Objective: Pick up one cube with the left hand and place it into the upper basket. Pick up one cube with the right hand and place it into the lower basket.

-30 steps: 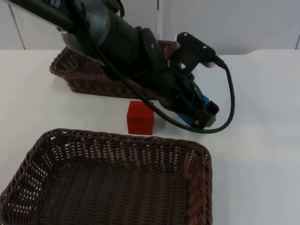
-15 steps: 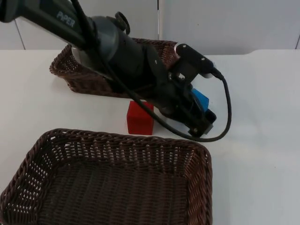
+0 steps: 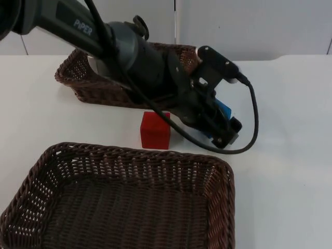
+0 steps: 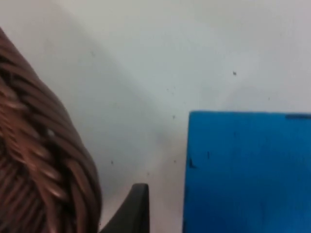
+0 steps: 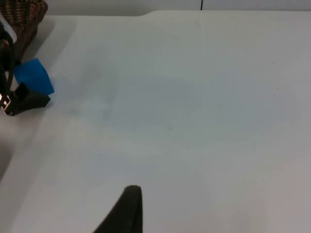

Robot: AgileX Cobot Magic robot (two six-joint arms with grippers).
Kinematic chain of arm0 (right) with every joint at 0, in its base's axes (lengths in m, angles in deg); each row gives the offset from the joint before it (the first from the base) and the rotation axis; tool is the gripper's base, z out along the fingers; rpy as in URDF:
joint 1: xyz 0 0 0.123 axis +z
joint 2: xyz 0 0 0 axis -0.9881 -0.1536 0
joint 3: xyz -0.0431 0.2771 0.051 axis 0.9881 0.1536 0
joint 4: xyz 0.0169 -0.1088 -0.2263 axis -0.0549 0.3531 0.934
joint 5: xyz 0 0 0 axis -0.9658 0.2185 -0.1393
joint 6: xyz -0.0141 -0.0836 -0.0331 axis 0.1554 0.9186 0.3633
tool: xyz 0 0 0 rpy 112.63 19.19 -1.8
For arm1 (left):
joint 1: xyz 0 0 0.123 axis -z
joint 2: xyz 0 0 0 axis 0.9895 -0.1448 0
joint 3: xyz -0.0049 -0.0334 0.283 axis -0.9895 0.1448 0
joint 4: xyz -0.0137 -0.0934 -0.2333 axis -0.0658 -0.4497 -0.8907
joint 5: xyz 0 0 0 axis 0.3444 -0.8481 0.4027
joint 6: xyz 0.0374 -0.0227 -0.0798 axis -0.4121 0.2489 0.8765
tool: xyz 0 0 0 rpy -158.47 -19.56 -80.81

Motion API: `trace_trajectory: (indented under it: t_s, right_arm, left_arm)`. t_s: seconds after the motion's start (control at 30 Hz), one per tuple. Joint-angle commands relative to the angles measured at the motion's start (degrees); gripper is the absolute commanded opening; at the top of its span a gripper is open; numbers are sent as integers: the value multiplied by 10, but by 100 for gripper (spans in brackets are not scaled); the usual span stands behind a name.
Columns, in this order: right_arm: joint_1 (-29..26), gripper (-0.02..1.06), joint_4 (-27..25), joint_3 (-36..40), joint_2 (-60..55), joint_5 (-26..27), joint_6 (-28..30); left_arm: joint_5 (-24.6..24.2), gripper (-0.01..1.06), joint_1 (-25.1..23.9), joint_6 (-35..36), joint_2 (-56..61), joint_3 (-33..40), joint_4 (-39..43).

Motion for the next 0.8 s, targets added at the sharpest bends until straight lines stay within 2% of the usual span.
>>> trace_trajectory:
  t_s: [0.0, 0.3, 0.37, 0.4, 0.43, 0.5, 0.57, 0.6, 0.63, 0.67, 0.7, 0.73, 0.77]
  right_arm:
    - [-4, 105, 2, 1, 2, 4, -1]
    - [-4, 105, 2, 1, 2, 4, -1]
    - [-4, 105, 2, 1, 2, 4, -1]
    - [-4, 105, 2, 1, 2, 4, -1]
    - [-4, 105, 2, 1, 2, 4, -1]
    - [-4, 105, 2, 1, 2, 4, 0]
    - [-4, 105, 2, 1, 2, 4, 0]
    - [-4, 105, 2, 1, 2, 4, 0]
    - [-4, 105, 2, 1, 2, 4, 0]
    - [-4, 105, 2, 1, 2, 4, 0]
    - [-4, 105, 2, 1, 2, 4, 0]
    - [-4, 105, 2, 1, 2, 4, 0]
    - [-4, 105, 2, 1, 2, 4, 0]
  left_arm:
    - [5, 105, 3, 1, -3, -2, -6]
    - [6, 105, 3, 1, -4, -2, -10]
    - [7, 99, 3, 1, -4, -2, -10]
    - [9, 92, 3, 1, -4, -2, -10]
    - [9, 92, 3, 1, -4, -2, -10]
    - [9, 75, 3, 6, -4, -2, -10]
    - [9, 51, 3, 13, -2, -2, -10]
    - [9, 51, 3, 13, -2, -2, -10]
    - [3, 41, 3, 16, 4, -2, -10]
    - [-7, 22, 3, 16, 13, -2, -10]
    - [-18, 9, 3, 17, 22, -2, -10]
    - [-18, 9, 3, 17, 22, -2, -10]
    - [-33, -1, 3, 19, 32, -2, -11]
